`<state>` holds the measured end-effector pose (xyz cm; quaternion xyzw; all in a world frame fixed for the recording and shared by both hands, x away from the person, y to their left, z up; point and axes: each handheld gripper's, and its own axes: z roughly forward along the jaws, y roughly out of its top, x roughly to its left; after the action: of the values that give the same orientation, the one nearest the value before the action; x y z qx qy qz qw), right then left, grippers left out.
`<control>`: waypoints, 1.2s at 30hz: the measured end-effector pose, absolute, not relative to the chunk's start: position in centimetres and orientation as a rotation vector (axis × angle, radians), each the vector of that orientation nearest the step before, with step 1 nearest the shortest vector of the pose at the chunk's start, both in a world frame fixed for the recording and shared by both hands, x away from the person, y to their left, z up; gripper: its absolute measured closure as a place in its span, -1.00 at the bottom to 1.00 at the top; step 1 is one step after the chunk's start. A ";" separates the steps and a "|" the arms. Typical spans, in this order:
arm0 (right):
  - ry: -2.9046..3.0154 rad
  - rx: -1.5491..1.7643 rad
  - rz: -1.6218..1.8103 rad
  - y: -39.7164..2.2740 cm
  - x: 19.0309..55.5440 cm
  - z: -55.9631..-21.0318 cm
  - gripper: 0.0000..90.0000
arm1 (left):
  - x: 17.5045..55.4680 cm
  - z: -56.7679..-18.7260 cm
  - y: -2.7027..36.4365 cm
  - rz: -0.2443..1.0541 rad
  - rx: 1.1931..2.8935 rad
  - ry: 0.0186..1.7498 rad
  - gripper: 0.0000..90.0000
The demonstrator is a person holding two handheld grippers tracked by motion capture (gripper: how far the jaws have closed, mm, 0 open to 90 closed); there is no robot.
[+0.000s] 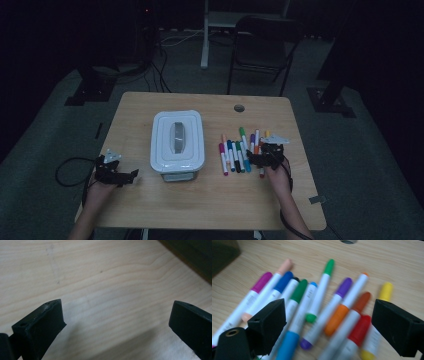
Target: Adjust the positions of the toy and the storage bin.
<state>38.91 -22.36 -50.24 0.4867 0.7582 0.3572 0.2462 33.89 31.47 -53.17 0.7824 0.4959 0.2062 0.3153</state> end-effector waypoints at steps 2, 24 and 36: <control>2.091 1.307 0.979 -20.8 39.7 -50.3 -0.73 | 34.6 -53.1 30.9 0.564 2.070 1.294 -0.99; 2.200 1.216 1.012 -11.1 43.6 -50.5 -0.69 | 40.7 -52.0 28.1 0.588 2.040 1.270 -0.99; 2.290 1.157 1.110 -7.6 43.0 -50.1 -0.67 | 42.0 -51.5 25.9 0.584 2.055 1.225 -0.99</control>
<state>42.96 -7.60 -50.12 0.4076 0.8069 0.3911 0.1724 41.95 25.88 -51.49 0.7869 0.4691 0.2236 0.3327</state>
